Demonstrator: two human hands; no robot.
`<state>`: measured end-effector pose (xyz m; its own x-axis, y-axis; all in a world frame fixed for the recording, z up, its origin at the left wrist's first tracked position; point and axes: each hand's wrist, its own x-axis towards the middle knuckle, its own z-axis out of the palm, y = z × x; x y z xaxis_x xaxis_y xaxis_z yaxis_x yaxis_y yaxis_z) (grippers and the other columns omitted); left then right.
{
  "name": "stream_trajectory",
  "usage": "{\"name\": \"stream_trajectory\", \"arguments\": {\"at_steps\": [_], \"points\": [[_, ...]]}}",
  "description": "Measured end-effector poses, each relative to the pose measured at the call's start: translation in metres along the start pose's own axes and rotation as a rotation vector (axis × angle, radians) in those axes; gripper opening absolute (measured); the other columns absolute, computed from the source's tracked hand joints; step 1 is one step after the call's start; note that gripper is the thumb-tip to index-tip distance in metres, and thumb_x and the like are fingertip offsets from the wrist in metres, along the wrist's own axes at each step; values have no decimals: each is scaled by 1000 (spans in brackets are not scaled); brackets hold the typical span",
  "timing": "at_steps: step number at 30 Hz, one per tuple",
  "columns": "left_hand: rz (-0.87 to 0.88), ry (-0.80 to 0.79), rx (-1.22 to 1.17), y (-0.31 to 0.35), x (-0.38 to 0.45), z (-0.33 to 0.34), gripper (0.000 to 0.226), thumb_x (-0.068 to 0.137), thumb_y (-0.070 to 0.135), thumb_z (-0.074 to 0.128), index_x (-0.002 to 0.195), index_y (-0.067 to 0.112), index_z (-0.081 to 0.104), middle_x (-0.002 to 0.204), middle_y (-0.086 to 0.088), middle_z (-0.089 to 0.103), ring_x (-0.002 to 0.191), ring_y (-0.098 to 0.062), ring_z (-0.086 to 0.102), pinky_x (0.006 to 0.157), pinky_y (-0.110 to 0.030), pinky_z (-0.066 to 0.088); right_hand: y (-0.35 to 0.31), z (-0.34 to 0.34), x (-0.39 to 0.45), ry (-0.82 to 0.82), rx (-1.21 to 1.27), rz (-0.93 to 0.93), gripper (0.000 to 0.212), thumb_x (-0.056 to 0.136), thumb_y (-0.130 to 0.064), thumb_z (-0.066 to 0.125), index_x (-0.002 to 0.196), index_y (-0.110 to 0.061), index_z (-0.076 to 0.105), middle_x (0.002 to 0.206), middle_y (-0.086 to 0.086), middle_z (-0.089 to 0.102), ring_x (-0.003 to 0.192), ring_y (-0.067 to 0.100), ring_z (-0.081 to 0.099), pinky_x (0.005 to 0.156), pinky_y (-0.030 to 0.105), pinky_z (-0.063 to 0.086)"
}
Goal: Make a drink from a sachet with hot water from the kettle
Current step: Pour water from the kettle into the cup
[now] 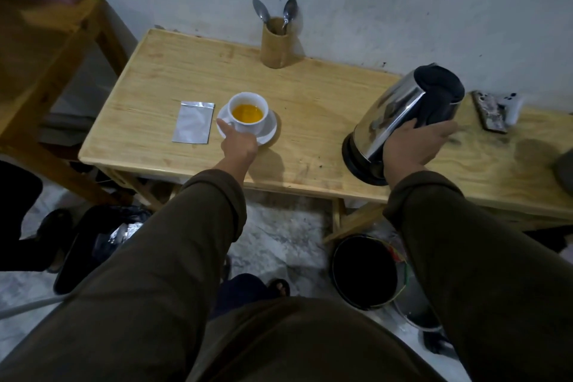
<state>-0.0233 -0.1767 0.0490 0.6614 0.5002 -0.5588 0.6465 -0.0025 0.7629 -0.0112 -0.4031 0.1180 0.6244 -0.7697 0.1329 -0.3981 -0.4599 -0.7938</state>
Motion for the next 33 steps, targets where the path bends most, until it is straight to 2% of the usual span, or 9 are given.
{"name": "stream_trajectory", "arguments": {"at_steps": [7,13,17,20,23,27,29,31,33], "points": [[-36,29,-64,1,-1,4,69,98,15,39,154,24,-1,150,-19,38,136,-34,41,106,-38,37,2,-2,-7,-32,143,76,43,91,-12,53,128,-6,33,134,17,48,115,30,58,90,30,49],[-27,33,-30,-2,3,2,68,99,16,38,154,25,-1,151,-19,37,136,-34,41,105,-38,38,10,1,-19,-62,163,140,41,86,-12,57,122,-11,37,130,16,52,112,32,59,93,37,52],[3,10,40,-6,7,-1,71,97,16,38,154,24,-3,150,-21,37,136,-36,41,106,-41,38,9,-1,-18,-72,114,147,47,85,-13,58,126,-11,36,134,15,43,117,33,53,95,40,51],[13,-6,49,-7,11,-5,71,96,15,40,154,23,0,149,-20,38,136,-37,40,108,-43,37,5,-4,-24,-12,-65,20,59,82,-17,60,135,-15,33,139,13,35,129,31,39,102,46,41],[38,-47,31,-6,12,-13,69,94,17,44,153,22,9,148,-17,40,135,-36,42,109,-44,37,-3,-4,-29,30,-151,-187,63,81,-18,59,138,-15,33,143,12,34,135,29,33,111,44,28],[62,-90,45,-2,18,-26,63,93,22,47,150,17,20,146,-15,44,131,-34,45,106,-43,40,-22,2,-43,-45,-196,-356,57,84,-15,54,138,-11,36,147,11,33,139,27,30,121,44,16],[53,-112,83,0,19,-33,60,94,23,46,149,15,22,144,-15,45,130,-34,47,104,-41,42,-32,8,-53,-133,-161,-389,52,86,-14,51,136,-10,38,147,10,32,136,27,35,117,44,28],[58,-142,118,1,21,-40,58,95,28,44,148,15,25,144,-16,46,129,-34,47,105,-42,42,-42,13,-65,-211,-120,-395,48,88,-14,49,135,-11,40,145,7,32,129,24,41,102,31,42],[64,-168,143,0,24,-48,54,96,32,41,147,16,29,144,-16,45,130,-35,46,107,-43,41,-52,20,-75,-288,-120,-383,43,91,-14,48,134,-12,42,144,5,34,125,19,43,88,20,36]]}}
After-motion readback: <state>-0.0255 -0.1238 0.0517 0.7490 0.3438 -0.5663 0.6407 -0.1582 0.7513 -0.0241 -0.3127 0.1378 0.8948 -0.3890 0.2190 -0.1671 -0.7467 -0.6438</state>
